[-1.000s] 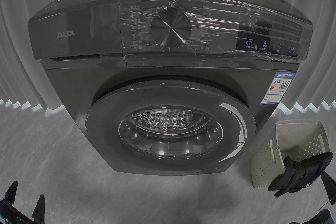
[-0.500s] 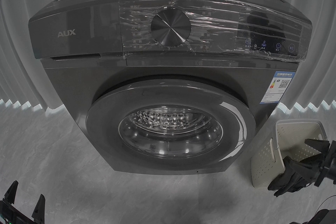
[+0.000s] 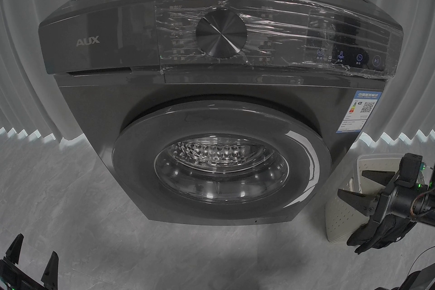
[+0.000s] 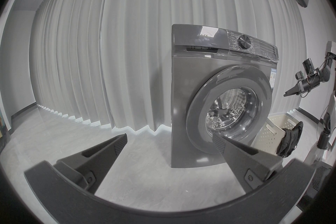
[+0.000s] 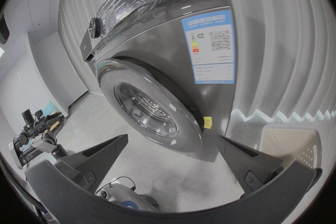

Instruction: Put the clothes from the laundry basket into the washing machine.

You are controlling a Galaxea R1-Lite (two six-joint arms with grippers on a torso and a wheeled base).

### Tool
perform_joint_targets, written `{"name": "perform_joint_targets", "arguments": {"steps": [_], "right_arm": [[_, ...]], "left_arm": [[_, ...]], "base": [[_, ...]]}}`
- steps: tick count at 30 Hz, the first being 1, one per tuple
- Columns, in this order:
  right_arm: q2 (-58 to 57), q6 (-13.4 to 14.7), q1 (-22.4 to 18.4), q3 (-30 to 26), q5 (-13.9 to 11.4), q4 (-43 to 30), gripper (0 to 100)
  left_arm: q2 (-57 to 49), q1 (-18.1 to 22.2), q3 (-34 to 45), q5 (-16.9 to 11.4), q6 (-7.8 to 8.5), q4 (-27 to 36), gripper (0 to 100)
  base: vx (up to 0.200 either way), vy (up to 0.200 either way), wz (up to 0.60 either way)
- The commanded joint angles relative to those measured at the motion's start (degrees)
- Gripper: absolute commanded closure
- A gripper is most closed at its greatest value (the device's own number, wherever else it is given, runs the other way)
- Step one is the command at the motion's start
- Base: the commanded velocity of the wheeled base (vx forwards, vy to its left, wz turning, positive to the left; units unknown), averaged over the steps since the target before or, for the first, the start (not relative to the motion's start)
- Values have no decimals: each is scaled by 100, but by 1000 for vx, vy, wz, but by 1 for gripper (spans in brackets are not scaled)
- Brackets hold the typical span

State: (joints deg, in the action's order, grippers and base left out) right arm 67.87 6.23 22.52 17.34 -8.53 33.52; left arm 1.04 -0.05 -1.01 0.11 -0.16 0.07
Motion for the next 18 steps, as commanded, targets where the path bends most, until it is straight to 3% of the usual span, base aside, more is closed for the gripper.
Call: {"name": "perform_joint_targets", "arguments": {"steps": [1,10,15,18], "right_arm": [[544,10,-19,121,18,242,0],[851,-8,-37,139,27,480,0],[1352,-25,-54,130,80,1209,0],[1440,-25,-10,147,159,1253,0]], "left_arm": [[-104,-4,101,7,-2,1,0],[-104,-4,101,-2,-2,1,0],[-104,-4,101,7,-2,1,0],[-104,-4,101,-2,-2,1,0]], "base": [[0,0,0],[0,0,0],[0,0,0],[0,0,0]]}}
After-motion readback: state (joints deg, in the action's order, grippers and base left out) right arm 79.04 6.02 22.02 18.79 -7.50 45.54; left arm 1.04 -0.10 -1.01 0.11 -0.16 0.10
